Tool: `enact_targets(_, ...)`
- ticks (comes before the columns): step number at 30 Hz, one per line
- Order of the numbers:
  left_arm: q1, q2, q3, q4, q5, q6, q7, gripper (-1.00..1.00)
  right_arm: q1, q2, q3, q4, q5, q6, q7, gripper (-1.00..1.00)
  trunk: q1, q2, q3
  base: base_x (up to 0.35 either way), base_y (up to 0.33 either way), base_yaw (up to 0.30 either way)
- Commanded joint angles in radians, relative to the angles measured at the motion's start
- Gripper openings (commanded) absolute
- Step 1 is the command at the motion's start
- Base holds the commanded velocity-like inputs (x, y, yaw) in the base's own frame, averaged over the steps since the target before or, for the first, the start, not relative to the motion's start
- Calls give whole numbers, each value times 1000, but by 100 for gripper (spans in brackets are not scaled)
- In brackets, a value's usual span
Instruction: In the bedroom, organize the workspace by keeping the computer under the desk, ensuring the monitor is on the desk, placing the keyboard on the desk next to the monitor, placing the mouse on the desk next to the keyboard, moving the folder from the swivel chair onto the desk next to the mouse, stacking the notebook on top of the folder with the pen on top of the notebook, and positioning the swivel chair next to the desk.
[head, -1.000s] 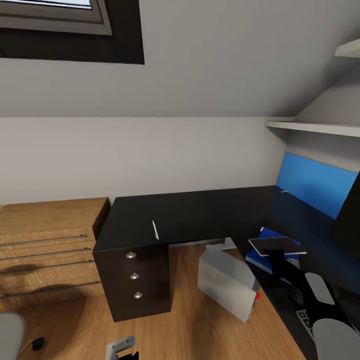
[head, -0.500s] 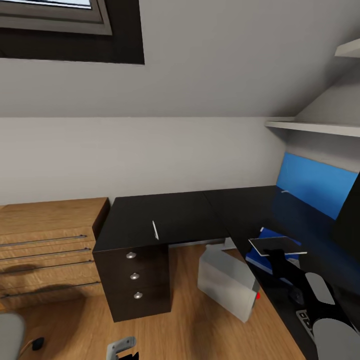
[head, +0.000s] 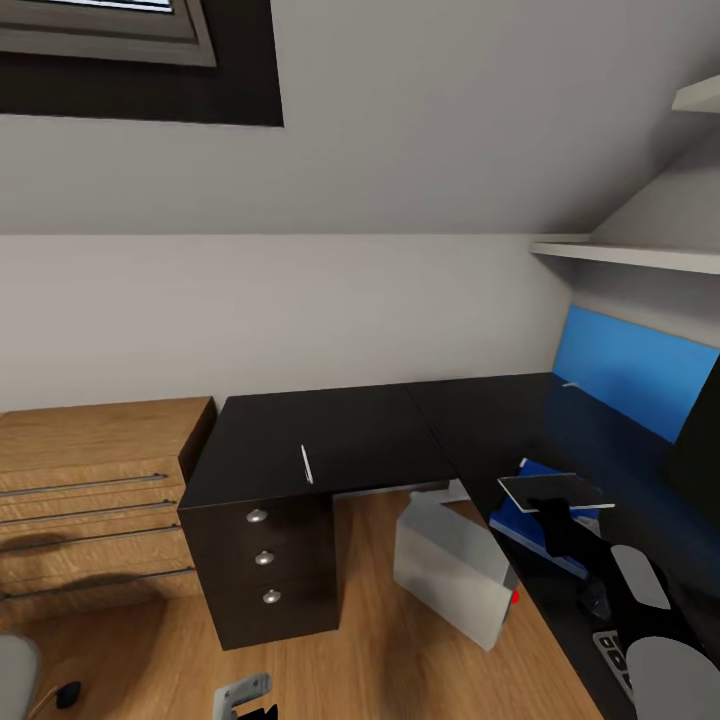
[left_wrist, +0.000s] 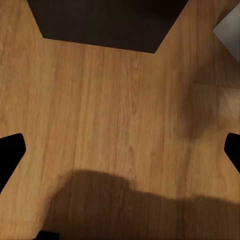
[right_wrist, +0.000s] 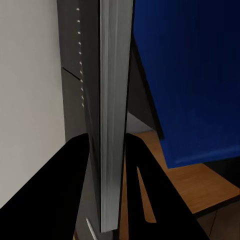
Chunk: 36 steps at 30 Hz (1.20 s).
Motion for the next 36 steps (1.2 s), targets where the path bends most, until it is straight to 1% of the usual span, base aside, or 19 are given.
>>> enact_targets(1,0,-1,1,-2,11,5,5,100,-1,0,-3,-1,-9,5,-6,-100,0,-1,-1,2,-1,0)
enact_targets(9,0,-1,1,-2,10,5,3,100,-1,0,-3,-1,-7,5,-8,-100,0,-1,-1,0,0,0)
enact_targets(13,0,-1,1,-2,9,5,3,100,-1,1,-3,-1,23,5,-10,-100,0,-1,-1,0,0,0)
enact_targets(22,0,-1,1,-2,9,5,3,100,-1,1,-3,-1,29,5,-10,-100,0,-1,-1,0,0,0)
enact_targets(23,0,-1,1,-2,9,5,3,100,-1,1,-3,-1,29,5,-10,100,0,-1,-1,0,0,0)
enact_targets(36,0,-1,2,-2,11,5,2,100,-1,0,-3,-6,29,5,-10,100,0,-1,-1,-10,0,0)
